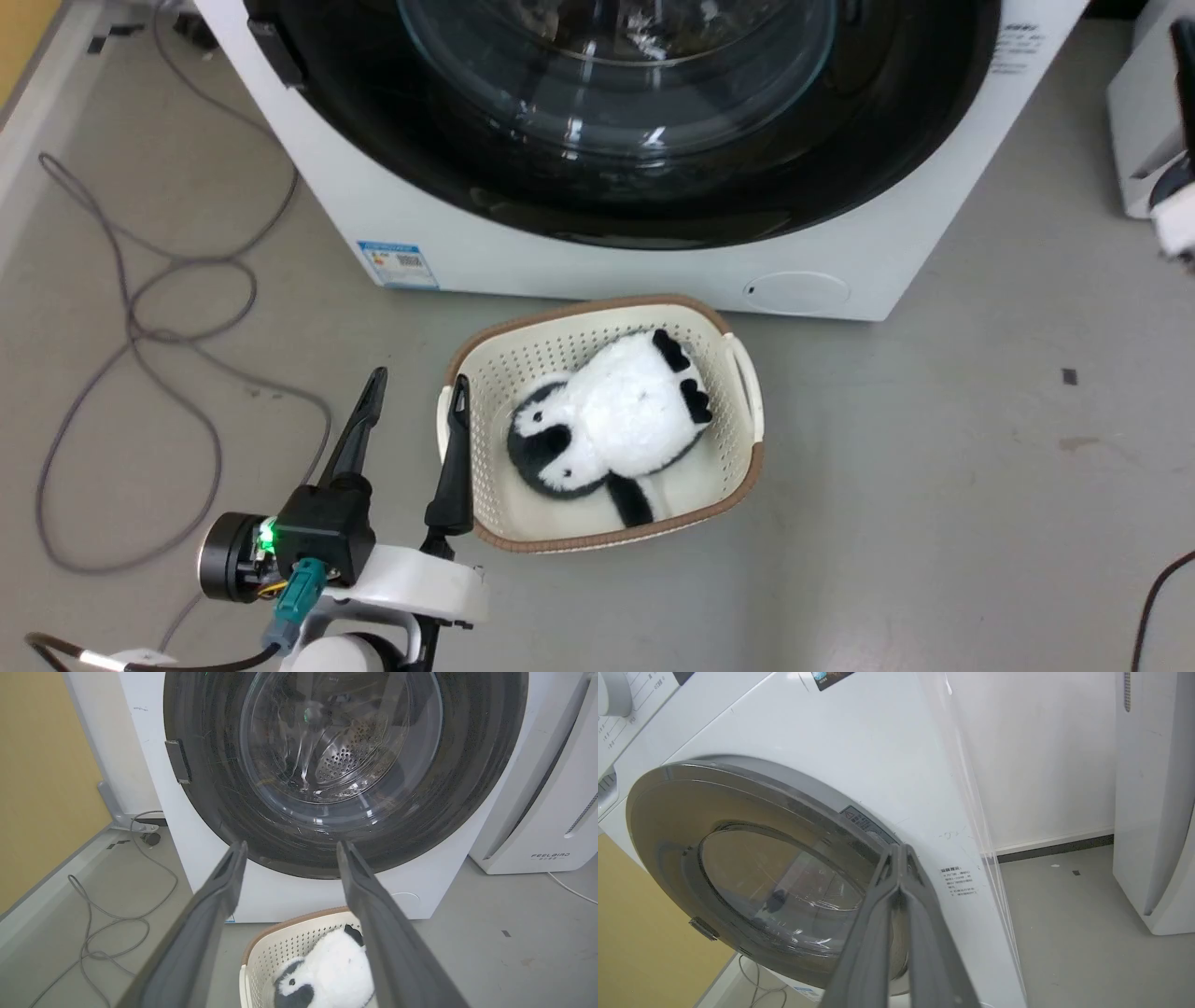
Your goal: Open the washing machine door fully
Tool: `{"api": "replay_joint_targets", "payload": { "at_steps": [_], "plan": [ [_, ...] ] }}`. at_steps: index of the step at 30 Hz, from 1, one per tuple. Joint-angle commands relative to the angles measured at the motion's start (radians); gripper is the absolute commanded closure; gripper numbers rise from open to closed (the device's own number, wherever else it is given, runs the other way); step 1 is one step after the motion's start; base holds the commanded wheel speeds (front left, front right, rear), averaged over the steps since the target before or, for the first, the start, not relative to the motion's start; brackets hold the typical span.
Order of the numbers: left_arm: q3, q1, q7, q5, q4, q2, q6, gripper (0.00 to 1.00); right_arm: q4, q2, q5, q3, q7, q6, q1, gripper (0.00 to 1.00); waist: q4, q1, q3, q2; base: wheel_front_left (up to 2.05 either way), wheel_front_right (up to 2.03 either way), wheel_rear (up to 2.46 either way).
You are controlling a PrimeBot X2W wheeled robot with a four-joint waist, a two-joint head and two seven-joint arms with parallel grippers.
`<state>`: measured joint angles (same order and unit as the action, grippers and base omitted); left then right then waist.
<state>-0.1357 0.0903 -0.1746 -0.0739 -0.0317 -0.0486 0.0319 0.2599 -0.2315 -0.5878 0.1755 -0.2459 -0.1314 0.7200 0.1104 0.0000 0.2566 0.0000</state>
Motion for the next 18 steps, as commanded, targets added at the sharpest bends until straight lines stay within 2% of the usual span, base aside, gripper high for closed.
{"api": "replay_joint_targets", "payload": {
  "at_steps": [1,18],
  "plan": [
    [-0.004,0.02,-0.011,-0.008,-0.004,-0.001,0.0,0.0,0.022,-0.012,-0.019,0.007,-0.014,0.0,0.045,1.0,0.01,0.0,0.013,0.0,0.0,0.0,0.0],
    [-0.044,0.06,-0.046,-0.036,-0.031,-0.001,0.003,0.0,0.327,-0.068,-0.192,0.068,-0.285,0.001,0.341,1.0,0.078,0.0,0.106,0.0,0.0,0.0,0.0]
  ]
}}
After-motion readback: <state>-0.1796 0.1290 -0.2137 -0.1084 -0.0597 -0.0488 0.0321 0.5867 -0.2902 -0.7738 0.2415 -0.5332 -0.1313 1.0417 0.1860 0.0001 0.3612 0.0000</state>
